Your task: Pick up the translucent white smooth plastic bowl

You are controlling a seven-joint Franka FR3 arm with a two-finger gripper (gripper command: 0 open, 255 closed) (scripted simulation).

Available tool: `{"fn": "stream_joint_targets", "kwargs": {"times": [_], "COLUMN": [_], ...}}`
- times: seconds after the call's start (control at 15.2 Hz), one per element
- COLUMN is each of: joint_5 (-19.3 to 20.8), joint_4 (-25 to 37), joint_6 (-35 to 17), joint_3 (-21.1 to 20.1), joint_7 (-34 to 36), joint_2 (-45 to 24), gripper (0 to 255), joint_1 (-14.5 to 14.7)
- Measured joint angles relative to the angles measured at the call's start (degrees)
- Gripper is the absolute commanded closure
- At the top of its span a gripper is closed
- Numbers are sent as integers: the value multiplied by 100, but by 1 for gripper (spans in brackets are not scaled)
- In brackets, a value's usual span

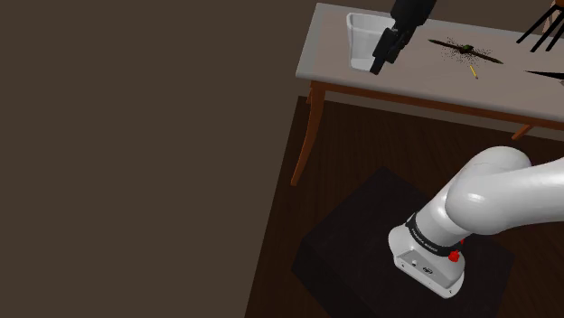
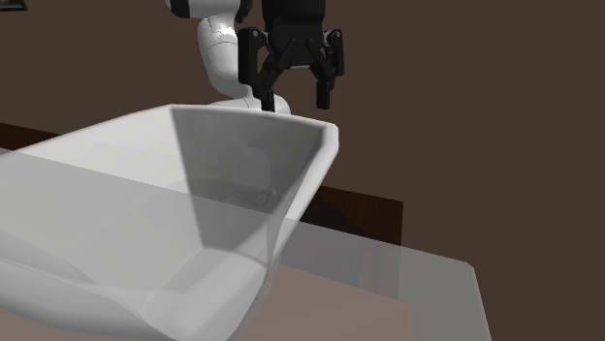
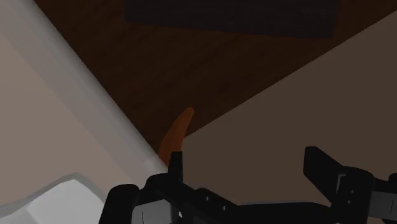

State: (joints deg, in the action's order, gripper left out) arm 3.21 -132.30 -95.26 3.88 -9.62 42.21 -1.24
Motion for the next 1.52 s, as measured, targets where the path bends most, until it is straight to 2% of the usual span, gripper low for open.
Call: {"fn": "stream_joint_targets", "kwargs": {"times": [0.13, 0.46, 0.99, 1.12, 1.52], "joint_5": [42, 409, 1128, 1191, 1217], "joint_4": [111, 1148, 3493, 3582, 3070], "joint_6": [12, 123, 796, 771, 374], "joint_3": [-4, -115, -302, -319, -315], "joint_7": [2, 102, 222, 266, 379], "joint_2": [-107, -1119, -2953, -3089, -2993], "gripper": [0, 0, 0, 0, 0], "joint_1": [-16, -134, -307, -310, -310]}}
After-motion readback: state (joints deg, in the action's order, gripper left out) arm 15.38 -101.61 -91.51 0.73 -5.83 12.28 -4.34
